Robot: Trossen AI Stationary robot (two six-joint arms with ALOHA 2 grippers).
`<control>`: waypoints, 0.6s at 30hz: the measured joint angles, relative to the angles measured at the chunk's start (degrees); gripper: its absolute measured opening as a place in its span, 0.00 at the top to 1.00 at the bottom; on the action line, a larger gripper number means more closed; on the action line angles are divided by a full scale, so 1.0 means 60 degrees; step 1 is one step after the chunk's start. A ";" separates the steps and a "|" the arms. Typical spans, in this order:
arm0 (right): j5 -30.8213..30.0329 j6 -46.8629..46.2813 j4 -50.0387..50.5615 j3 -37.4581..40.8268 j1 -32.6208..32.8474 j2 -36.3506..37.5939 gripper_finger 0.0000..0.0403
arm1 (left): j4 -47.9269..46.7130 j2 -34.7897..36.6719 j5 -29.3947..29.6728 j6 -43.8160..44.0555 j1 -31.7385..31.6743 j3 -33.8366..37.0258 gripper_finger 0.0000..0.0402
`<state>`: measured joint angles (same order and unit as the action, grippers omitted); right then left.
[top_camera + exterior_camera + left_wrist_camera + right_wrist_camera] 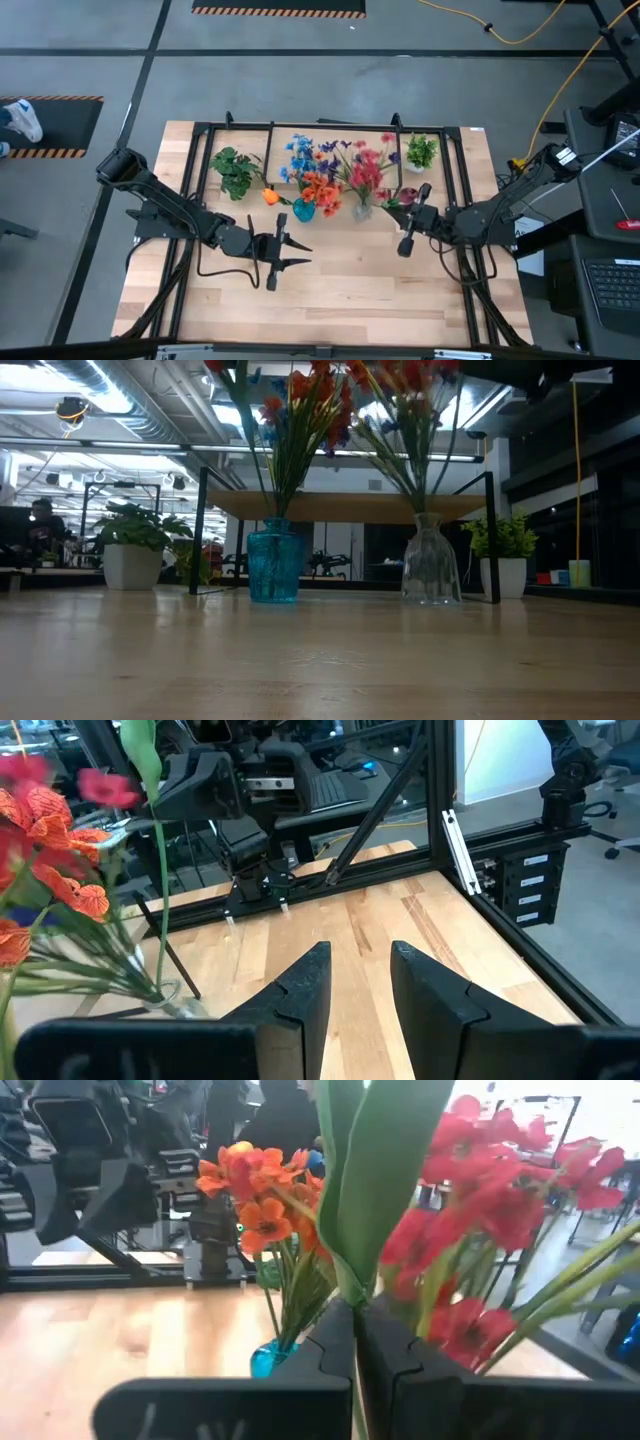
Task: Pick and place flowers into a vace then onto a shelf
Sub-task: Put the red flower into the transparent vase
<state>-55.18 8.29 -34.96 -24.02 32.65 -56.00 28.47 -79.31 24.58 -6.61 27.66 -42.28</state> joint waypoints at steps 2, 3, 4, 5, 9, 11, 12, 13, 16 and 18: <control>0.0003 -0.0094 0.0024 0.0002 -0.0023 0.0001 1.00 | 0.0000 0.0000 0.0002 0.0000 0.0000 0.0000 0.75; 0.0003 -0.0091 0.0018 0.0002 -0.0023 0.0002 1.00 | 0.0000 0.0000 0.0002 0.0000 0.0000 0.0000 0.75; 0.0003 -0.0112 0.0018 0.0002 -0.0023 0.0019 1.00 | 0.0000 0.0000 0.0000 0.0000 0.0000 0.0000 0.75; 0.0003 -0.0194 0.0029 0.0005 -0.0023 0.0065 1.00 | 0.0000 0.0000 0.0001 0.0000 0.0000 0.0000 0.75; 0.0239 -0.0596 0.0045 0.0005 -0.0023 0.0184 1.00 | 0.0000 0.0000 0.0004 0.0000 0.0000 0.0000 0.75; 0.0240 -0.0616 0.0040 0.0005 -0.0023 0.0236 1.00 | 0.0000 0.0000 0.0000 0.0000 0.0000 0.0000 0.75; 0.0240 -0.0622 0.0040 0.0005 -0.0023 0.0246 1.00 | 0.0000 -0.0004 0.0000 0.0000 0.0000 0.0000 0.75; 0.0244 -0.0622 0.0040 0.0005 -0.0023 0.0243 1.00 | 0.0000 -0.0004 0.0004 0.0000 0.0000 0.0000 0.75; 0.0240 -0.0626 0.0102 0.0005 -0.0023 0.0242 1.00 | 0.0000 -0.0004 0.0002 0.0000 0.0000 0.0000 0.75; 0.0243 -0.0626 0.0225 0.0006 -0.0023 0.0242 1.00 | 0.0000 -0.0004 0.0004 0.0000 0.0000 0.0000 0.75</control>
<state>-53.72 4.54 -33.61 -23.98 32.51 -54.54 28.47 -79.33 24.60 -6.61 27.66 -42.28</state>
